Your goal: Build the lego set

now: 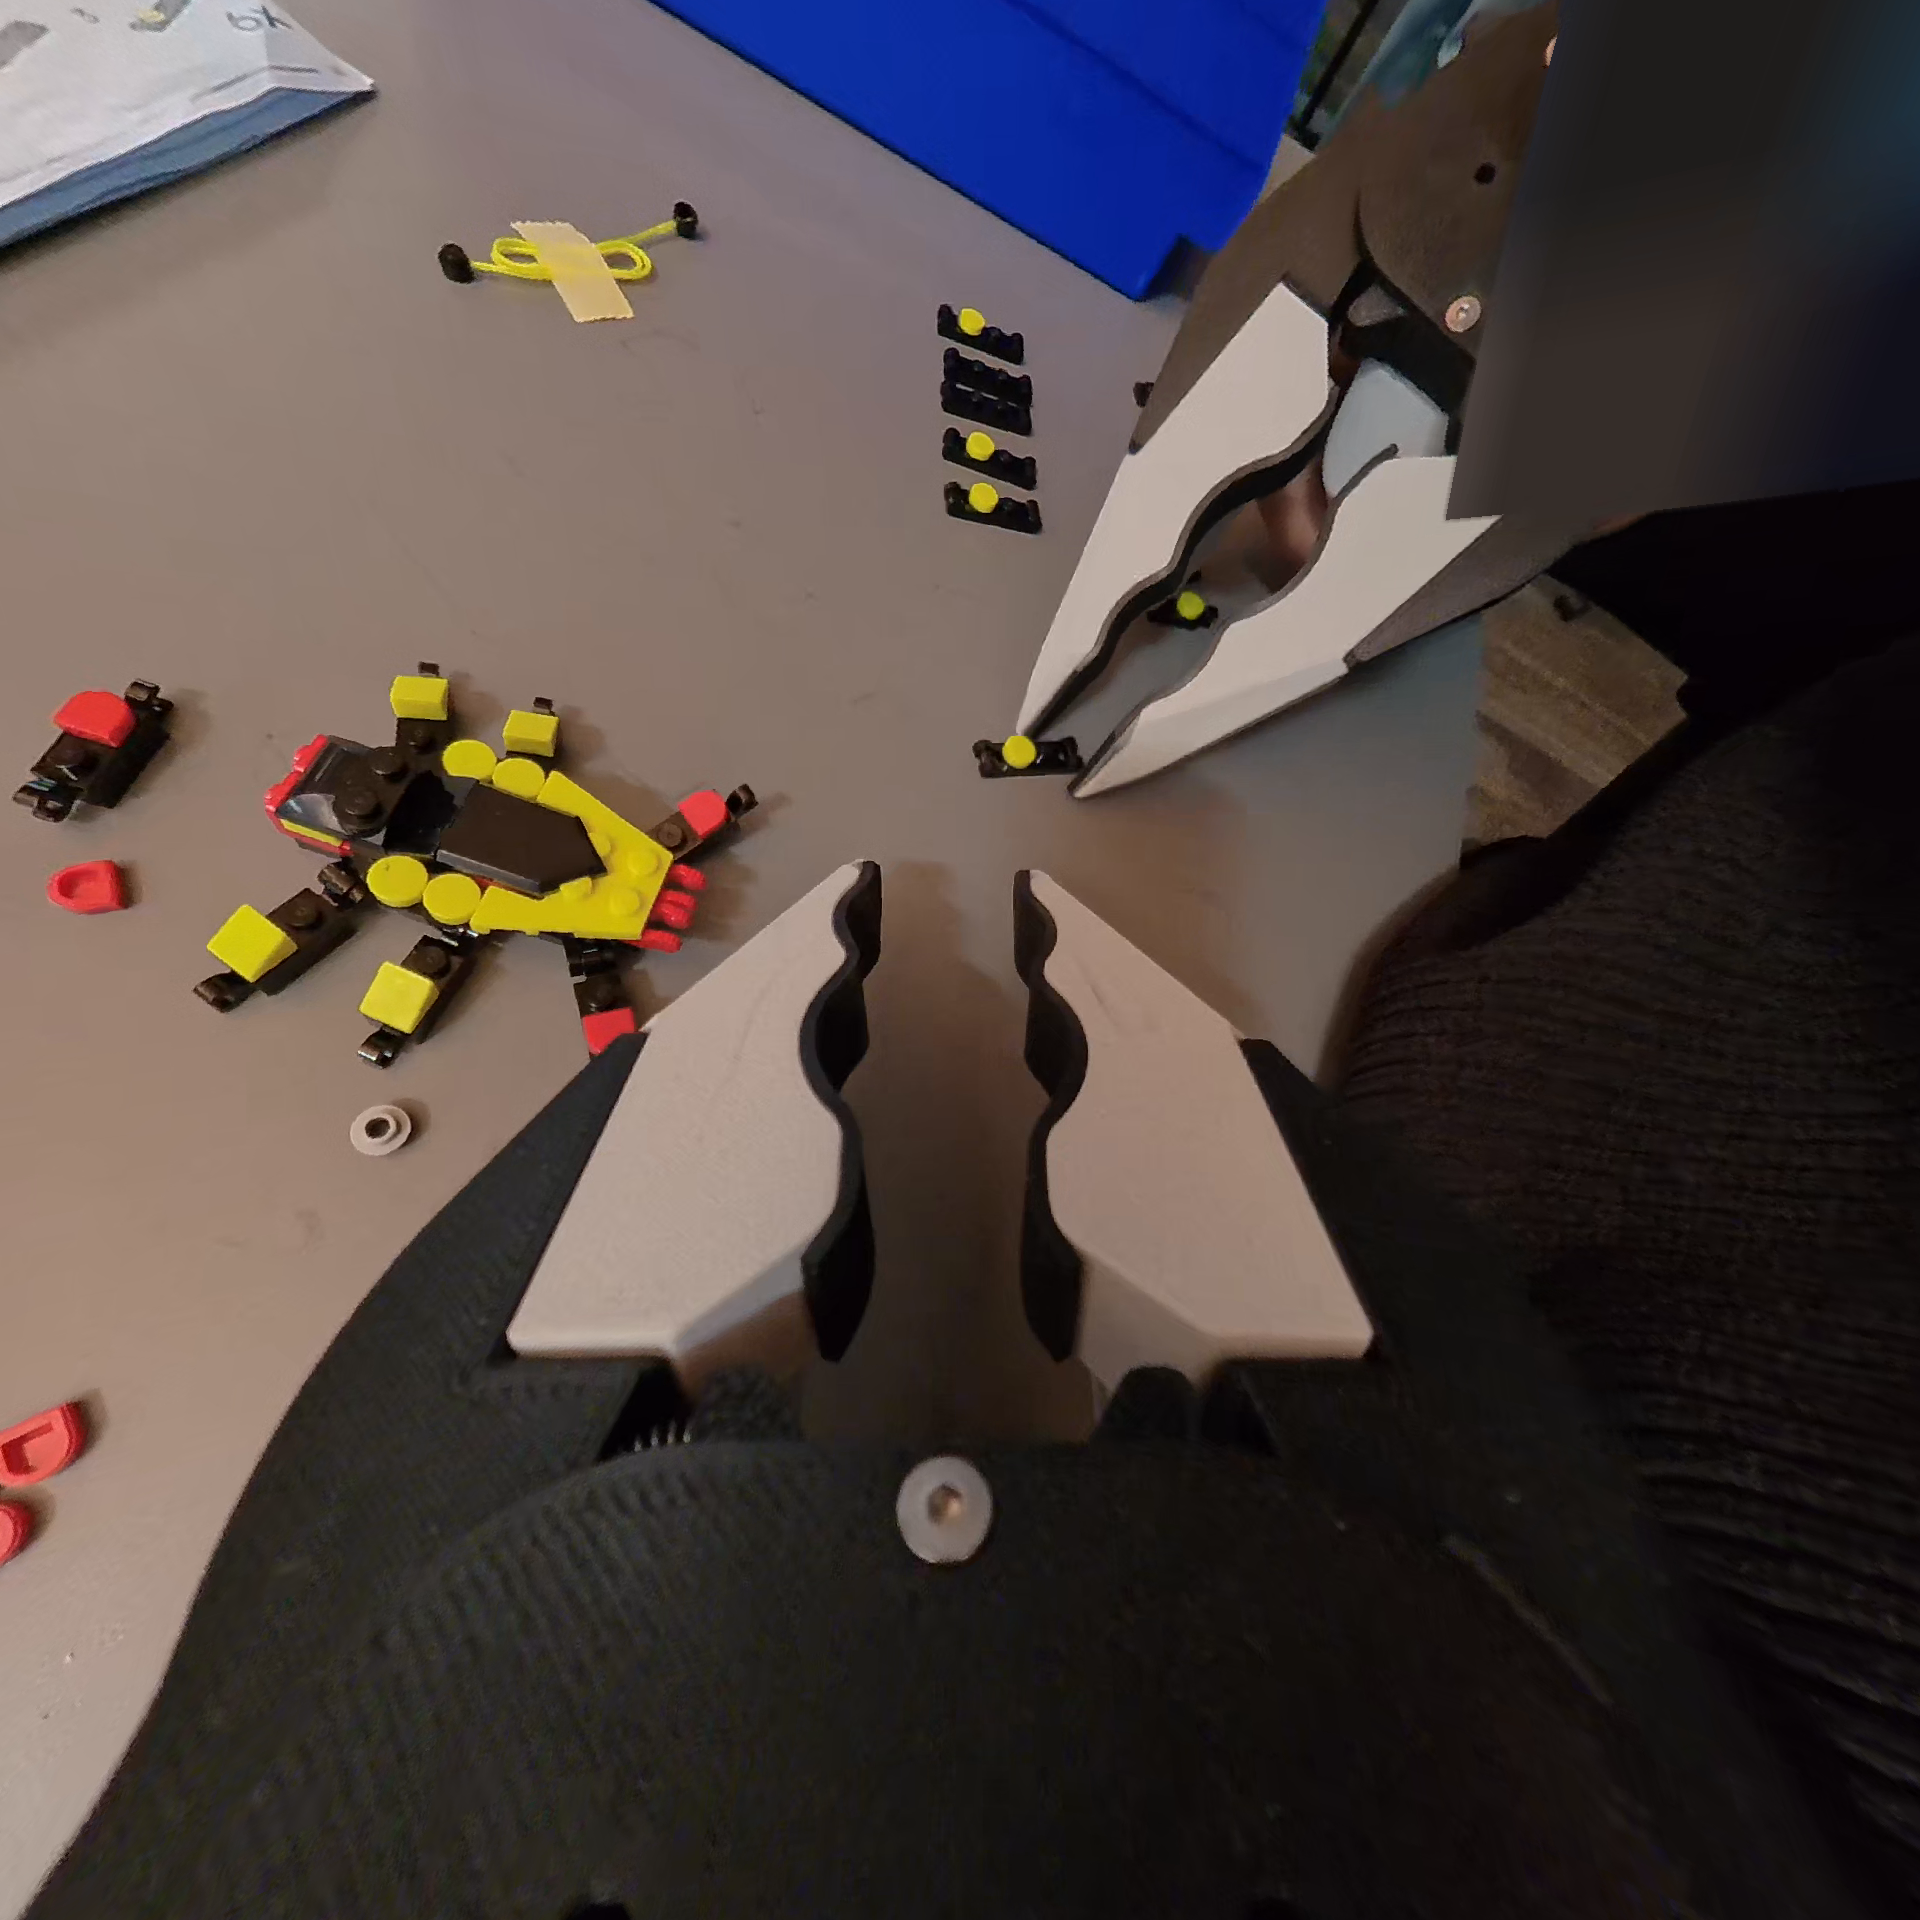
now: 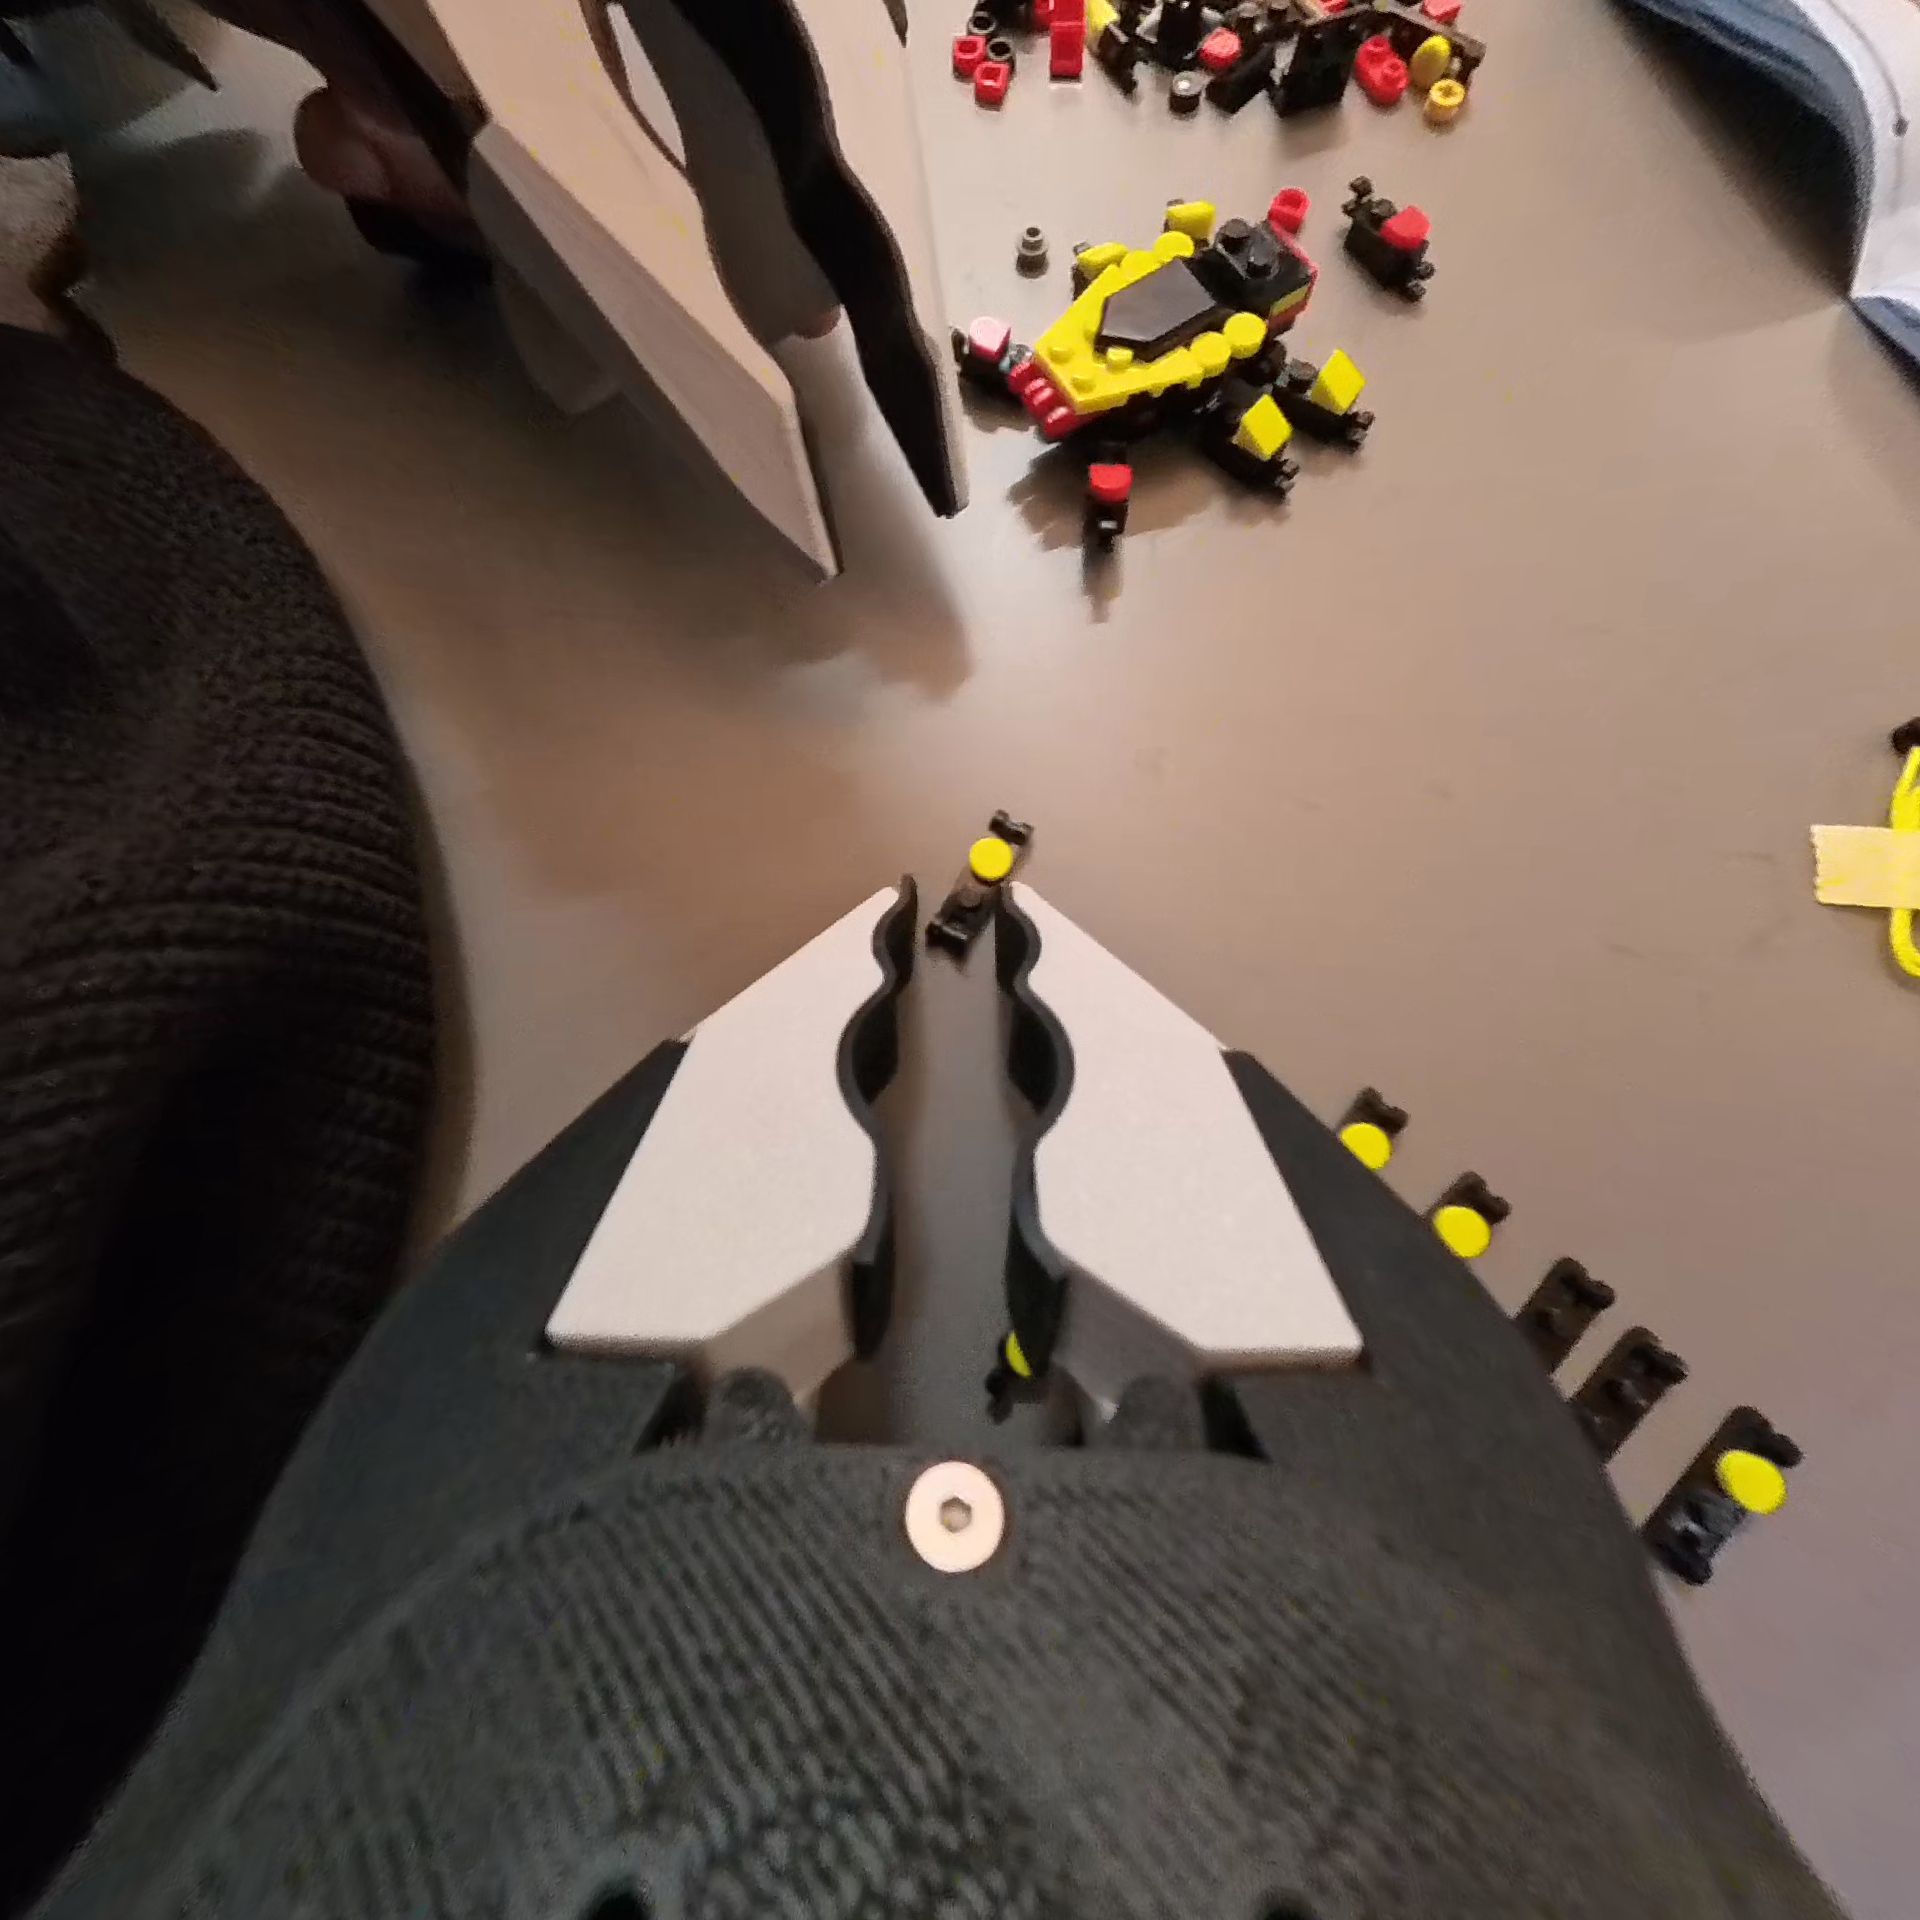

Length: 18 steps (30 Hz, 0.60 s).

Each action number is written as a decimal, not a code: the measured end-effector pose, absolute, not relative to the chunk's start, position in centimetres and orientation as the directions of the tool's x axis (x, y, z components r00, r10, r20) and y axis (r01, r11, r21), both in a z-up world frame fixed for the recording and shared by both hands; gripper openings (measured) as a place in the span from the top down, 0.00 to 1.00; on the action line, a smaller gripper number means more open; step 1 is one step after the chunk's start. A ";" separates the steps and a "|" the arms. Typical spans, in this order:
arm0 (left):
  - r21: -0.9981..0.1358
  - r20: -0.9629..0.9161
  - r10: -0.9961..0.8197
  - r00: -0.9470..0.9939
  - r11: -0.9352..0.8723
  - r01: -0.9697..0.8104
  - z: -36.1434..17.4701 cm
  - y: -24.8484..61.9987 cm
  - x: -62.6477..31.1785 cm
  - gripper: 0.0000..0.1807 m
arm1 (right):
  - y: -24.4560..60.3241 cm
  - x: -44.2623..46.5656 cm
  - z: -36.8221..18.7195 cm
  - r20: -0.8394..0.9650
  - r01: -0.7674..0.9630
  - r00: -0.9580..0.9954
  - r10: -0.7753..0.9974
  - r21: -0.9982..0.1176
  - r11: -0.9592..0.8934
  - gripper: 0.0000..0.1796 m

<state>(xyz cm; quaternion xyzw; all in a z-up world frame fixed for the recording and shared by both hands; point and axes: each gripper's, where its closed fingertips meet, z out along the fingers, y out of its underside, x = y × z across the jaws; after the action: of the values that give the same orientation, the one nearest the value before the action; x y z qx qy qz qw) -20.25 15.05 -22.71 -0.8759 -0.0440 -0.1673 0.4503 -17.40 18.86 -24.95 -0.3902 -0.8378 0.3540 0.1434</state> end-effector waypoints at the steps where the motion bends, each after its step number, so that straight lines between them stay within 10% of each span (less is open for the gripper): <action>1: -0.776 0.325 -0.076 0.943 -0.591 0.220 -22.7 15.0 -20.2 0.87 | 18.8 -17.4 -24.9 -0.031 0.547 -0.657 0.754 -0.707 0.448 0.92; 18: -0.794 0.292 -0.096 0.952 -0.579 0.185 -22.0 14.8 -19.5 0.87 | 19.5 -17.2 -23.3 0.015 0.523 -0.626 0.780 -0.734 0.434 0.91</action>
<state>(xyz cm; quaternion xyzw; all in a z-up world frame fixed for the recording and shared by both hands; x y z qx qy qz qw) -19.47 14.78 -22.01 -0.8752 -0.0256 -0.1533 0.4582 -17.16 19.48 -23.30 -0.3935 -0.8274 0.3583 0.1796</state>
